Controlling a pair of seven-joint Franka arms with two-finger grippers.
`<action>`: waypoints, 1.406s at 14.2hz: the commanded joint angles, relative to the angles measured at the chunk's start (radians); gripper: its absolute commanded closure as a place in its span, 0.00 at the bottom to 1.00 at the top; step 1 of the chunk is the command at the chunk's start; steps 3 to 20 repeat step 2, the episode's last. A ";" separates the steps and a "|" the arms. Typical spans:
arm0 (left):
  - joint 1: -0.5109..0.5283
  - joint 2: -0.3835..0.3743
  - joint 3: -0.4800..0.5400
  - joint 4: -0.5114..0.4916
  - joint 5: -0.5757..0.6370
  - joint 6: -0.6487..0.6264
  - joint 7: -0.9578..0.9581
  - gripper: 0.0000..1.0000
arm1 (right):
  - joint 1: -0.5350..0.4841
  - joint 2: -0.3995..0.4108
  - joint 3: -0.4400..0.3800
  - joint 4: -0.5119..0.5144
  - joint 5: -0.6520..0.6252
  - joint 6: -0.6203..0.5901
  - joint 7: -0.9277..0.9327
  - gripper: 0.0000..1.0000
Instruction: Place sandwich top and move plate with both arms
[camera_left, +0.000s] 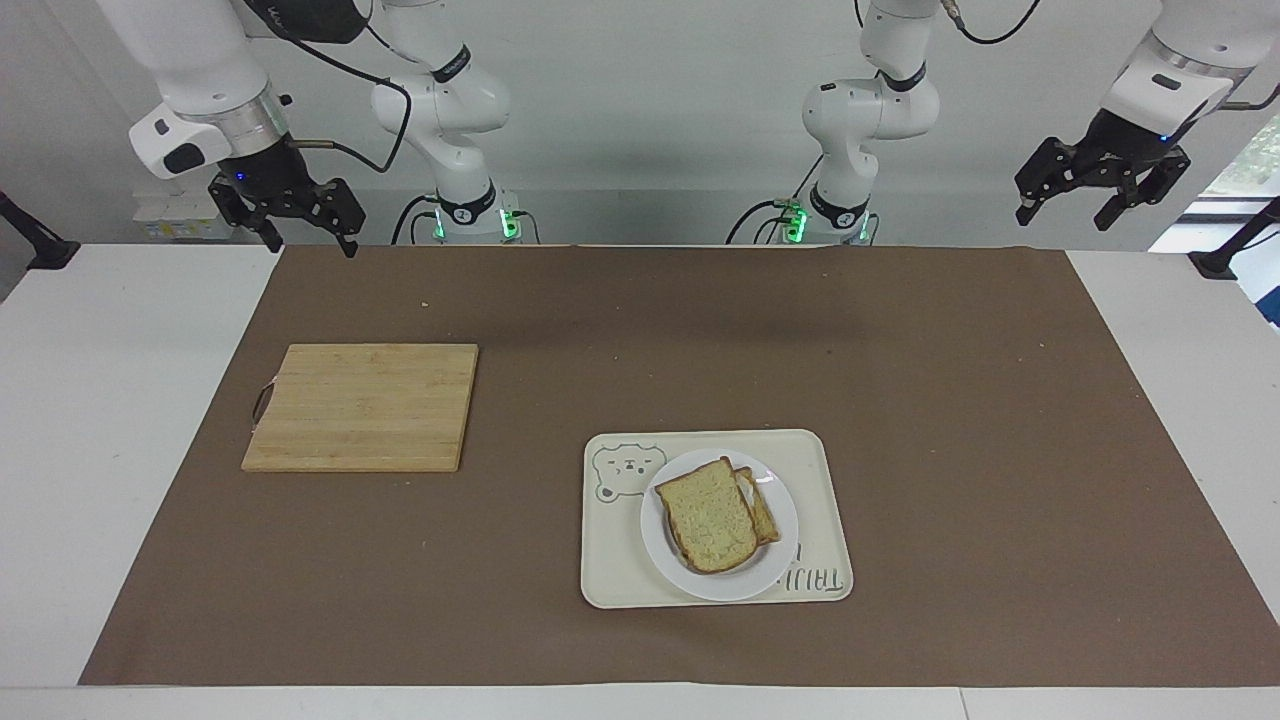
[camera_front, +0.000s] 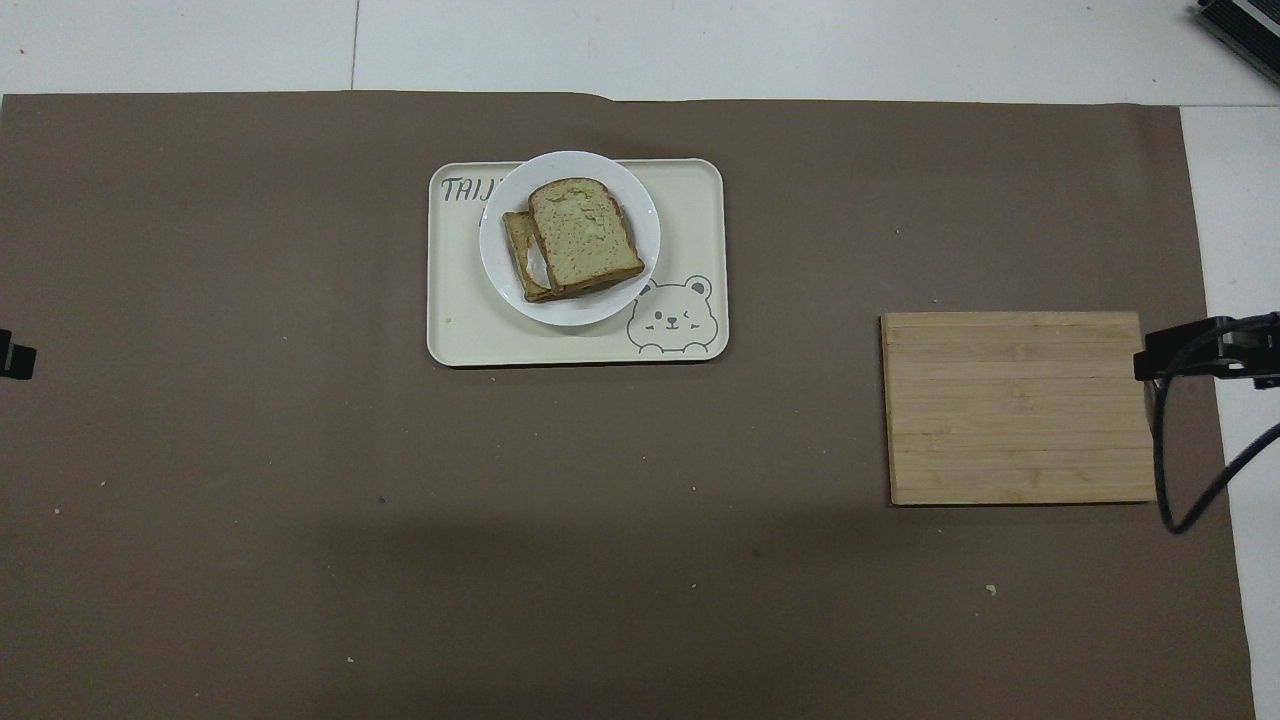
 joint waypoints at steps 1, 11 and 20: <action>-0.016 -0.007 0.006 -0.002 -0.002 0.005 -0.045 0.00 | -0.004 -0.011 0.004 -0.007 -0.002 -0.012 -0.012 0.00; -0.015 -0.007 0.006 -0.003 -0.002 0.005 -0.045 0.00 | -0.004 -0.011 0.004 -0.007 -0.002 -0.012 -0.012 0.00; -0.015 -0.007 0.006 -0.003 -0.002 0.005 -0.045 0.00 | -0.004 -0.011 0.004 -0.007 -0.002 -0.012 -0.012 0.00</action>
